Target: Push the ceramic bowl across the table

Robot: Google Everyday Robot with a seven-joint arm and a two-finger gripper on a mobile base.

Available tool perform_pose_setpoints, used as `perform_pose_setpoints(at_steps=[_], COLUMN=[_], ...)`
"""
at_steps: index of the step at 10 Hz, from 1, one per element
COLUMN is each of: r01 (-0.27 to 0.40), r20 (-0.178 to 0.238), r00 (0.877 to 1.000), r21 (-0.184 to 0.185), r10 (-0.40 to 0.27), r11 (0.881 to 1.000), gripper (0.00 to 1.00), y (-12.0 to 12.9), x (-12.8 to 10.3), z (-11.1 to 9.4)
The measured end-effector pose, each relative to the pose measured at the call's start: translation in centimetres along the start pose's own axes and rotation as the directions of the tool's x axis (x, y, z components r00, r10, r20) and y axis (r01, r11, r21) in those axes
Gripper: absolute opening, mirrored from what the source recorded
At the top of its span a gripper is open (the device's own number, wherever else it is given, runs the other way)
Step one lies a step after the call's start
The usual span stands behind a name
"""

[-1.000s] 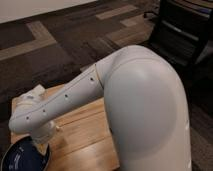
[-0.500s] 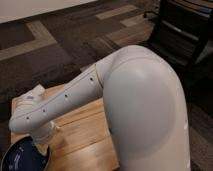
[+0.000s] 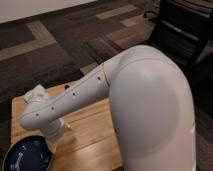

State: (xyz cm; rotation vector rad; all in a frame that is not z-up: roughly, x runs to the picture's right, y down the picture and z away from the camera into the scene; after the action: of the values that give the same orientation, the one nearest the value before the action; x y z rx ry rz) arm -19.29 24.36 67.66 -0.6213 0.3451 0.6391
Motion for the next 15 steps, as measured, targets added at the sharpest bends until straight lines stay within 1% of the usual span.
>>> perform_pose_setpoints(at_steps=[3,4,5,9,11,13,14,15], r01=[-0.012,-0.014,-0.015,-0.03,0.002,0.068,0.123,0.176], r20=[0.004,0.002,-0.001,-0.017,-0.017,-0.012,-0.008,0.0], r00=[1.0,1.0,1.0,0.999,1.0,0.998,0.992,0.984], r21=[0.019,0.019,0.016,-0.013,-0.027,-0.037,-0.041,-0.043], r10=[0.012,0.014,0.015,0.03,-0.002,-0.068,-0.123,-0.176], r11=[1.0,1.0,1.0,0.999,1.0,0.997,0.992,0.983], gripper=[0.65,0.65,0.65,0.65,0.65,0.65,0.65,0.65], y=[-1.0,-1.0,-0.9,-0.4,0.5,1.5,2.5,3.5], x=[-0.2,-0.2,-0.1,0.1,-0.8,-2.7,-4.0,-5.5], z=[-0.5,-0.4,0.0,1.8,2.5,2.8,2.9,2.8])
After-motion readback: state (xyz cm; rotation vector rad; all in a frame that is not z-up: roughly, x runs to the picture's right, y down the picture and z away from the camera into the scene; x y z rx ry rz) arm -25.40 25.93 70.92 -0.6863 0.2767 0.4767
